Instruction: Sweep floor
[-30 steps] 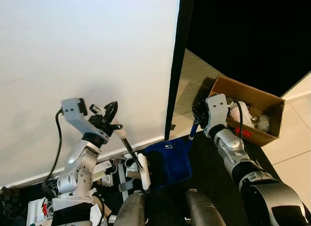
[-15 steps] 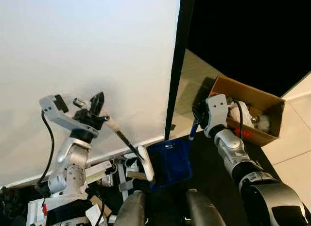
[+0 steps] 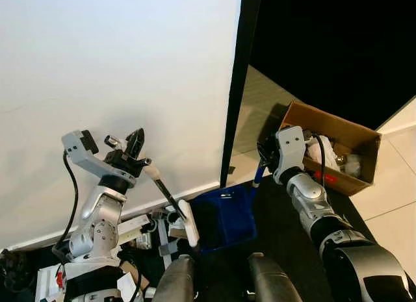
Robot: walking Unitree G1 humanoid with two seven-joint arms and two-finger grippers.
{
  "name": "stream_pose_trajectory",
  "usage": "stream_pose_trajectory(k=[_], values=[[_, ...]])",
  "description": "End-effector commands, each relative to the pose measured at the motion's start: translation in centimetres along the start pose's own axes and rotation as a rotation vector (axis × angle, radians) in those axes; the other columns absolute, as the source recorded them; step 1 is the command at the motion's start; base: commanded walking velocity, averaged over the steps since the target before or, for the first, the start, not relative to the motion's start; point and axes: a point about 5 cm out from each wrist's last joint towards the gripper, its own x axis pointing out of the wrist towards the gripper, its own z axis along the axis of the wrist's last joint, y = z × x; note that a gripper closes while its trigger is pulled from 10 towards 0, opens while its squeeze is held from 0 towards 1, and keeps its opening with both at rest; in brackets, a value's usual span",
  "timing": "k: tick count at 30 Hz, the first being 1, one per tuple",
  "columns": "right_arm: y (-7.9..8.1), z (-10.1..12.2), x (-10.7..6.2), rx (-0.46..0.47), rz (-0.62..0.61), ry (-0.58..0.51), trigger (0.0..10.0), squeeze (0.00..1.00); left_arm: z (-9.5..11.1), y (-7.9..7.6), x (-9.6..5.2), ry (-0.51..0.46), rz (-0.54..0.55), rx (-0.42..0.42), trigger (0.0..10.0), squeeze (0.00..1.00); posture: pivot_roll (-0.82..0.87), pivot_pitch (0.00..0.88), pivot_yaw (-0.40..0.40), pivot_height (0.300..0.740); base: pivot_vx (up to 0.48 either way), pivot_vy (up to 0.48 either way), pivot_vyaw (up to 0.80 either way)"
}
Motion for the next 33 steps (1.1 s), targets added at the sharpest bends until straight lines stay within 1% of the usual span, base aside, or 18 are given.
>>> stream_pose_trajectory(k=[1,2,3,5,8,10,12,13,15,16,18,20,21,24,25,27,29,33], values=[[0.5,-2.4,-1.1,0.038,-0.002,0.102,10.0,0.00,-1.6,0.1,0.0,0.006,-0.001,-0.089,10.0,0.00,0.02,0.215,0.015,0.740,0.000,0.000,0.00],[0.5,-2.4,-1.1,0.038,-0.002,0.102,10.0,0.00,-1.8,0.1,0.0,0.004,0.000,-0.111,10.0,0.00,0.02,0.215,0.015,0.740,0.000,0.000,0.00],[0.5,-2.4,-1.1,0.038,-0.002,0.102,10.0,0.00,-1.8,0.1,0.0,0.004,0.000,-0.111,10.0,0.00,0.02,0.215,0.015,0.740,0.000,0.000,0.00],[0.5,-2.3,-1.0,0.040,-0.001,0.100,10.0,0.00,-2.4,0.3,0.3,-0.013,0.005,-0.203,10.0,0.00,0.00,0.225,0.015,0.740,0.000,0.000,0.00],[0.5,-2.3,-1.0,0.040,-0.001,0.100,10.0,0.00,-2.6,0.4,0.4,-0.018,0.006,-0.230,10.0,0.00,0.00,0.225,0.015,0.740,0.000,0.000,0.00],[0.5,-2.2,-1.0,0.038,-0.001,0.097,10.0,0.00,-3.1,0.5,0.7,-0.061,0.015,-0.324,10.0,0.00,-0.02,0.239,0.011,0.740,0.000,0.000,0.00],[0.5,-2.2,-1.0,0.036,-0.001,0.095,10.0,0.00,-3.3,0.5,1.1,-0.136,0.004,-0.482,10.0,0.00,-0.02,0.240,0.008,0.740,0.000,0.000,0.00],[0.5,-2.2,-1.0,0.036,-0.001,0.095,10.0,0.00,-3.3,0.5,1.1,-0.136,0.004,-0.482,10.0,0.00,-0.02,0.240,0.008,0.740,0.000,0.000,0.00],[0.5,-2.3,-1.0,0.037,-0.001,0.094,10.0,0.00,-3.4,0.2,1.3,-0.171,-0.025,-0.567,10.0,0.00,-0.02,0.241,0.007,0.740,0.000,0.000,0.00],[0.5,-2.3,-1.0,0.037,-0.001,0.094,10.0,0.00,-3.4,0.2,1.3,-0.171,-0.025,-0.567,10.0,0.00,-0.02,0.241,0.007,0.740,0.000,0.000,0.00],[0.5,-2.3,-1.0,0.039,0.001,0.095,10.0,0.00,-3.4,-1.3,1.7,-0.174,-0.126,-0.664,10.0,0.00,-0.02,0.242,0.008,0.740,0.000,0.000,0.00],[0.6,-2.3,-1.0,0.040,0.002,0.095,10.0,0.00,-3.5,-2.6,1.9,-0.160,-0.205,-0.727,10.0,0.00,-0.02,0.243,0.008,0.740,0.000,0.000,0.00],[0.6,-2.3,-1.0,0.040,0.002,0.095,10.0,0.00,-3.5,-2.6,1.9,-0.160,-0.205,-0.727,10.0,0.00,-0.02,0.243,0.008,0.740,0.000,0.000,0.00],[0.6,-2.3,-1.0,0.043,0.003,0.096,10.0,0.00,-3.9,-4.1,1.8,-0.128,-0.269,-0.779,10.0,0.00,-0.02,0.243,0.008,0.740,0.000,0.000,0.00],[0.6,-2.3,-1.0,0.043,0.003,0.096,10.0,0.00,-3.9,-4.1,1.8,-0.128,-0.269,-0.779,10.0,0.00,-0.02,0.243,0.008,0.740,0.000,0.000,0.00],[0.6,-2.3,-1.0,0.045,0.004,0.097,10.0,0.00,-4.2,-5.1,1.6,-0.105,-0.307,-0.818,10.0,0.00,-0.01,0.242,0.009,0.740,0.000,0.000,0.00],[0.6,-2.3,-1.0,0.047,0.005,0.097,10.0,0.00,-4.3,-5.6,1.5,-0.092,-0.326,-0.841,10.0,0.00,-0.01,0.241,0.009,0.740,0.000,0.000,0.00],[0.7,-2.3,-1.0,0.048,0.005,0.099,10.0,0.00,-4.3,-5.9,1.4,-0.077,-0.340,-0.850,10.0,0.00,0.00,0.238,0.011,0.740,0.000,0.000,0.00]])
